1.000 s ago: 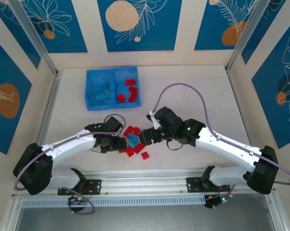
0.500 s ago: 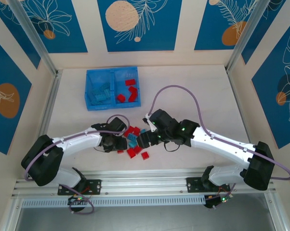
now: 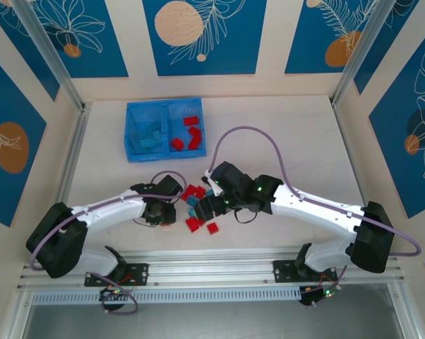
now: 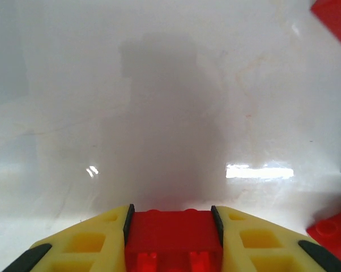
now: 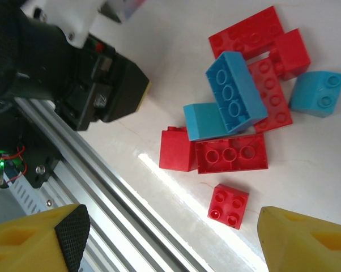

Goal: Sort the legos into containers by color

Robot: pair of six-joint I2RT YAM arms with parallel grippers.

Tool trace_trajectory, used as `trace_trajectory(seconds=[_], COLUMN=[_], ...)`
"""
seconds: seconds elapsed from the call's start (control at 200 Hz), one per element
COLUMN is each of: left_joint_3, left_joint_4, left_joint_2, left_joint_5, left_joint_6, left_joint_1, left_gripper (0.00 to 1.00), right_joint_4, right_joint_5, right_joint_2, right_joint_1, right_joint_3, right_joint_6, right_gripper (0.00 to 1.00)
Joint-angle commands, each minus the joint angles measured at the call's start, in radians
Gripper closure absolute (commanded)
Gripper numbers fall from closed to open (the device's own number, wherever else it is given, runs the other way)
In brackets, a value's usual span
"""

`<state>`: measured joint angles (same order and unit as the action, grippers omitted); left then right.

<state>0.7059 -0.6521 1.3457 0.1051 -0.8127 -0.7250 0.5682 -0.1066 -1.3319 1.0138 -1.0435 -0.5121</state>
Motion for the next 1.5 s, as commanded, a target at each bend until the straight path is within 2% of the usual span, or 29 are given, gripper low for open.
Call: trace_trajectory(seconds=[0.0, 0.14, 0.24, 0.305, 0.44, 0.635, 0.795, 0.865, 1.03, 1.115, 1.255, 1.38, 1.495], left_joint_3=[0.074, 0.258, 0.426, 0.527, 0.772, 1.138, 1.301, 1.343, 1.325, 1.256, 0.979, 0.743, 0.578], left_joint_4=[-0.077, -0.054, 0.014, 0.073, 0.129, 0.069, 0.052, 0.033, 0.028, 0.04, 0.143, 0.152, 0.112], left_joint_2=[-0.09, -0.097, 0.0, 0.088, 0.325, 0.702, 0.854, 0.872, 0.779, 0.664, 0.357, 0.102, -0.053], left_joint_5=[0.093, 0.257, 0.365, 0.394, 0.375, 0.363, 0.26, 0.24, 0.199, 0.155, 0.054, 0.063, 0.079], left_joint_6=[0.024, 0.15, 0.268, 0.335, 0.408, 0.44, 0.418, 0.414, 0.416, 0.408, 0.371, 0.348, 0.312], left_joint_1=[-0.009, -0.004, 0.027, 0.061, 0.146, 0.24, 0.287, 0.294, 0.294, 0.291, 0.269, 0.186, 0.094], left_gripper=[0.74, 0.74, 0.74, 0.74, 0.74, 0.73, 0.56, 0.52, 0.48, 0.53, 0.55, 0.55, 0.55], right_joint_4=[-0.003, -0.036, -0.041, -0.04, -0.039, -0.032, 0.001, 0.015, 0.01, -0.011, -0.03, -0.052, -0.094], right_joint_5=[-0.001, -0.129, -0.253, -0.306, -0.355, -0.363, -0.367, -0.369, -0.376, -0.381, -0.385, -0.336, -0.255], right_joint_2=[0.005, 0.055, 0.106, 0.148, 0.241, 0.34, 0.38, 0.388, 0.38, 0.365, 0.3, 0.206, 0.1], right_joint_1=[0.021, 0.024, 0.02, 0.016, 0.003, 0.002, 0.005, 0.005, 0.005, 0.002, -0.017, -0.055, -0.102], right_joint_3=[-0.038, -0.025, -0.01, 0.004, 0.044, 0.096, 0.1, 0.096, 0.101, 0.106, 0.106, 0.09, 0.07], right_joint_6=[0.01, -0.008, -0.036, -0.056, -0.092, -0.133, -0.145, -0.144, -0.144, -0.144, -0.147, -0.164, -0.169], right_gripper=[0.2, 0.2, 0.2, 0.2, 0.19, 0.18, 0.18, 0.18, 0.18, 0.17, 0.17, 0.17, 0.17])
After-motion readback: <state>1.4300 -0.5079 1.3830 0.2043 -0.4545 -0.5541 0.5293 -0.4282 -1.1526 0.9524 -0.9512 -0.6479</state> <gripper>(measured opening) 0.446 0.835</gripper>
